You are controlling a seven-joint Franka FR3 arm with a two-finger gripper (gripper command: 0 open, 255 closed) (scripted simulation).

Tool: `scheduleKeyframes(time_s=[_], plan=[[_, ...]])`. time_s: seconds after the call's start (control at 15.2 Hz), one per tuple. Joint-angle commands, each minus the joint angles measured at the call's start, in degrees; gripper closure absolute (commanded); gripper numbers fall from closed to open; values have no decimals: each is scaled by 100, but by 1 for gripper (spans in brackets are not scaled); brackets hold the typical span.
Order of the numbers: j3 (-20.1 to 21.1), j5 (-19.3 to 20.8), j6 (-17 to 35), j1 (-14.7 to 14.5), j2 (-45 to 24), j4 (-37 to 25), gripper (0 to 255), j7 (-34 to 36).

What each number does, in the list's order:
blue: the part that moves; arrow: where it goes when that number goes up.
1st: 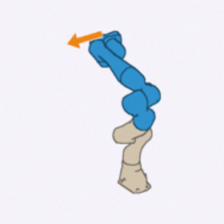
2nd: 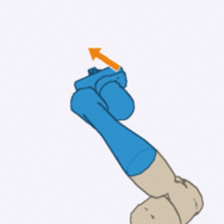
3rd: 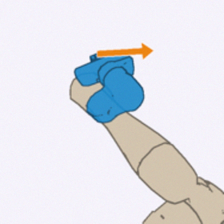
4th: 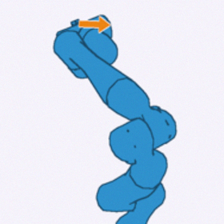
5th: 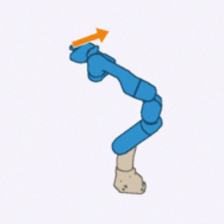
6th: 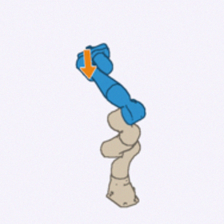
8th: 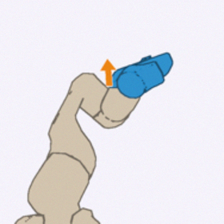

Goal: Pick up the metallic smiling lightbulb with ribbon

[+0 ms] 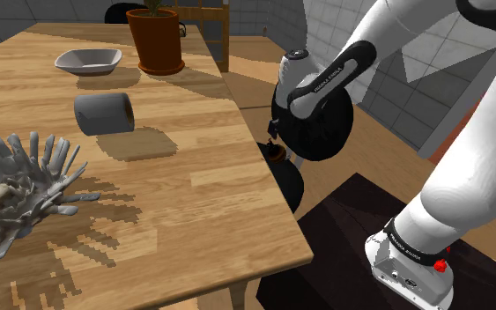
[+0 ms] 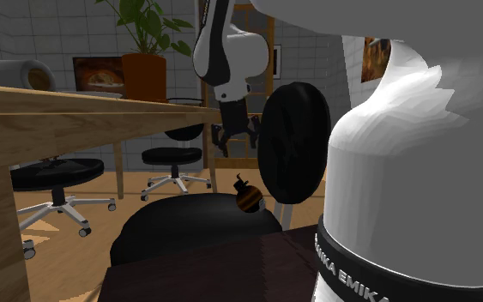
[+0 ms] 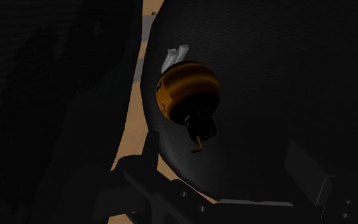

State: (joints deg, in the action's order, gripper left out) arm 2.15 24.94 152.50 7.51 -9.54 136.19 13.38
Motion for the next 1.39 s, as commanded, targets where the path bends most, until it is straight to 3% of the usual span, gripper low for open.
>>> scheduleKeyframes(time_s=[0.0, 0.33, 0.92, 0.99, 1.32], plan=[[-104, 319, 243, -38, -540, -309, 0, 210], [-381, 771, 573, -194, -1656, -1147, 0, 487], [-616, 1027, 969, -367, -2218, -1315, 0, 807], [-615, 1025, 968, -369, -2230, -1327, 255, 808], [-614, 1024, 968, -363, -2226, -1325, 255, 802]])
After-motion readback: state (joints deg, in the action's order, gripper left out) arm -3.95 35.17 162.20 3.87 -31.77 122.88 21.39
